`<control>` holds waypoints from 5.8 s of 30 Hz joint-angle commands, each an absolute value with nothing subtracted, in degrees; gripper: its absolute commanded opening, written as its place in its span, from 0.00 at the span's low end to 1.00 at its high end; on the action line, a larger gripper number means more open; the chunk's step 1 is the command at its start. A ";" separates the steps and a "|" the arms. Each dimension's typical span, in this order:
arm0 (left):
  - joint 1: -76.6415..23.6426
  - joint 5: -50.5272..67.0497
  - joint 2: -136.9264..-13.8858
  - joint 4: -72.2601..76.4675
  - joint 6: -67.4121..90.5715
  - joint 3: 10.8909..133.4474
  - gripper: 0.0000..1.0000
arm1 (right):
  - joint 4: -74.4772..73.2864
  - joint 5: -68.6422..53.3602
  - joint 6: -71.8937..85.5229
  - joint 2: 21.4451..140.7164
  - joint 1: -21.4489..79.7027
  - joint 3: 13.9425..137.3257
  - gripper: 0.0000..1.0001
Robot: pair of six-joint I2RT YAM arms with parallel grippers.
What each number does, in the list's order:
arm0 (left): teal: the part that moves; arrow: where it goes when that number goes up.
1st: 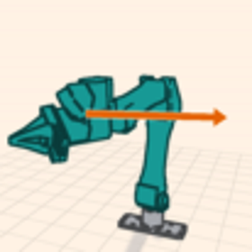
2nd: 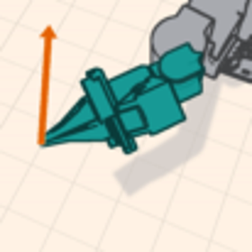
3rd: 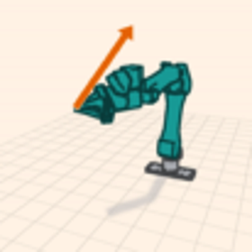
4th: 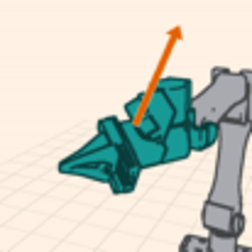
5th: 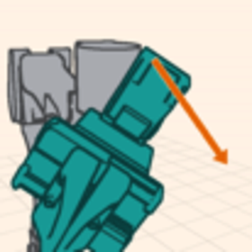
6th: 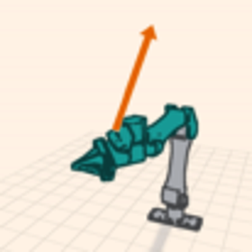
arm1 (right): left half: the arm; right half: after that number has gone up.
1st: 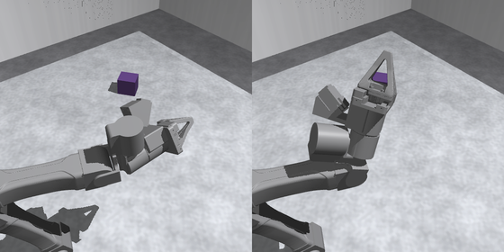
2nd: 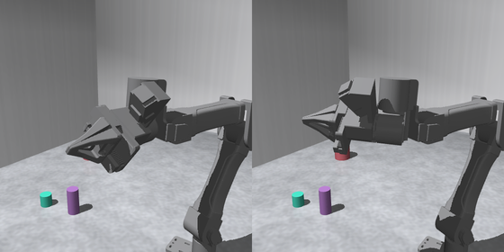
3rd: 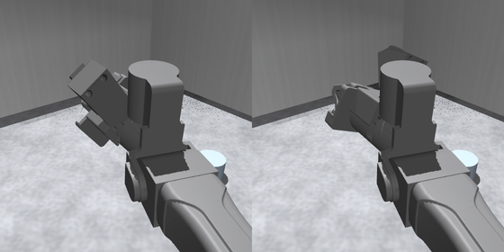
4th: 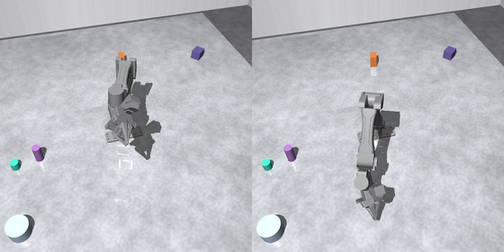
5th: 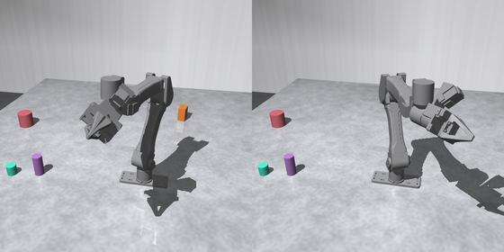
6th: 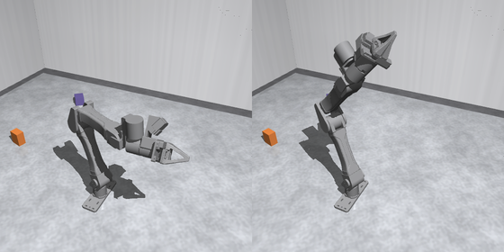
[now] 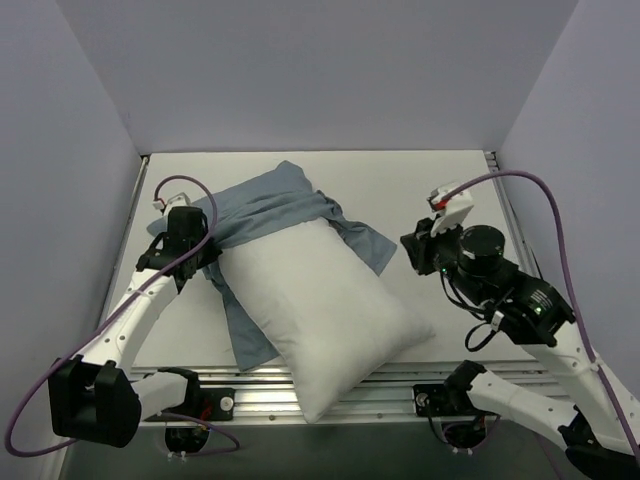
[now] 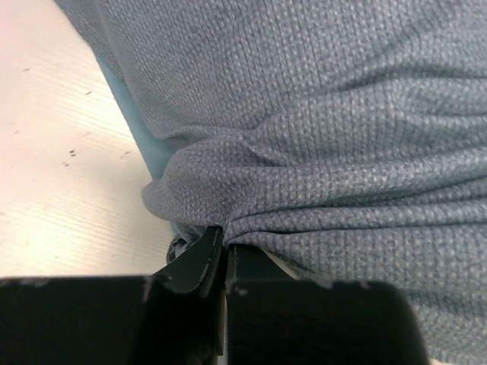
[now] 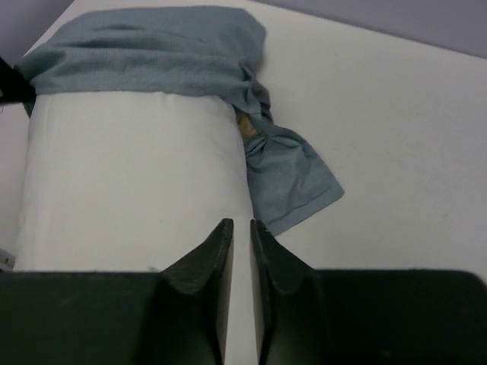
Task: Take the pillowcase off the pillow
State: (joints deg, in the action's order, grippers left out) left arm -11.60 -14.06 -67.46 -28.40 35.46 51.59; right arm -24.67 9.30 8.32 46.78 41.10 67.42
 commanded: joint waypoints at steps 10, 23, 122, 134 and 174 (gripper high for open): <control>-20.47 -4.31 -67.85 -19.34 35.33 50.45 0.02 | -15.03 16.85 5.37 68.34 65.28 66.44 0.87; -20.57 -3.07 -67.32 -19.77 35.33 48.52 0.02 | -15.91 48.04 -1.76 99.13 83.23 76.83 1.00; -4.66 -13.45 -60.73 10.46 57.39 34.45 0.75 | -8.00 16.44 10.02 60.38 55.55 49.04 0.00; 6.49 -12.65 -66.36 3.26 53.88 43.66 0.02 | -17.83 30.03 15.99 55.38 55.02 53.34 0.00; 10.55 -27.77 -99.31 -18.10 27.51 87.53 0.02 | -47.55 53.00 22.50 38.05 62.30 89.56 0.00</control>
